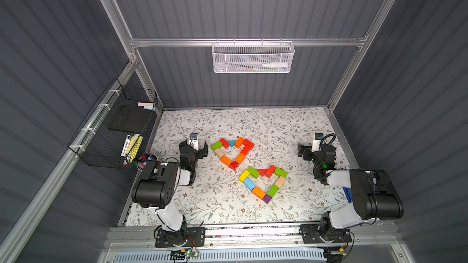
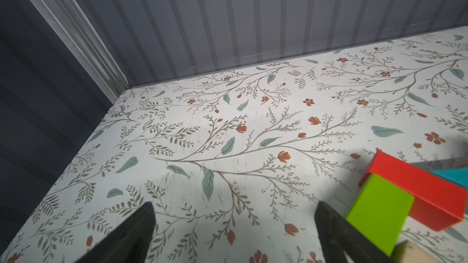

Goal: Assemble a heart with building blocks
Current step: Reset both arms

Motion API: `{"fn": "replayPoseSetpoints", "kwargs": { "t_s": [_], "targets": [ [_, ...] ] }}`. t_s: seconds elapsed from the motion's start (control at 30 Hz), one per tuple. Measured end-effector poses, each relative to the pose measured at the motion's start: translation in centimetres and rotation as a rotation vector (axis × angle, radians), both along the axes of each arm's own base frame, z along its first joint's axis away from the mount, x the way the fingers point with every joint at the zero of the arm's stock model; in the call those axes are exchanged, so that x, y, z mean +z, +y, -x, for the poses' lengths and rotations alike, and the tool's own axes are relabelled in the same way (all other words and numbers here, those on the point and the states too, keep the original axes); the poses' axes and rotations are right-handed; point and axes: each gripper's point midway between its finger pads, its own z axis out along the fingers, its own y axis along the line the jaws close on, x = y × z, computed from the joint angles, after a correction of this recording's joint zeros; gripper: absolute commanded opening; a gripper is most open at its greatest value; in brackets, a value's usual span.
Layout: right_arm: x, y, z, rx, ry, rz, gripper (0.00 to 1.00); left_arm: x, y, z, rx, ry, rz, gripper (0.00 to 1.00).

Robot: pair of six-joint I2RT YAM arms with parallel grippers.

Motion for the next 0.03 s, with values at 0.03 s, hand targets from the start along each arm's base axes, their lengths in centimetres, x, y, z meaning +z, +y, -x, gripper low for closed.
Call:
{"fn": "replayPoseSetpoints", "kwargs": {
  "t_s": [0.03],
  "targets": [
    [0.01, 0.0, 0.0, 0.0, 0.0, 0.0, 0.99, -0.03, 0.0, 0.01, 0.0, 0.001, 0.0, 0.99]
  ]
}}
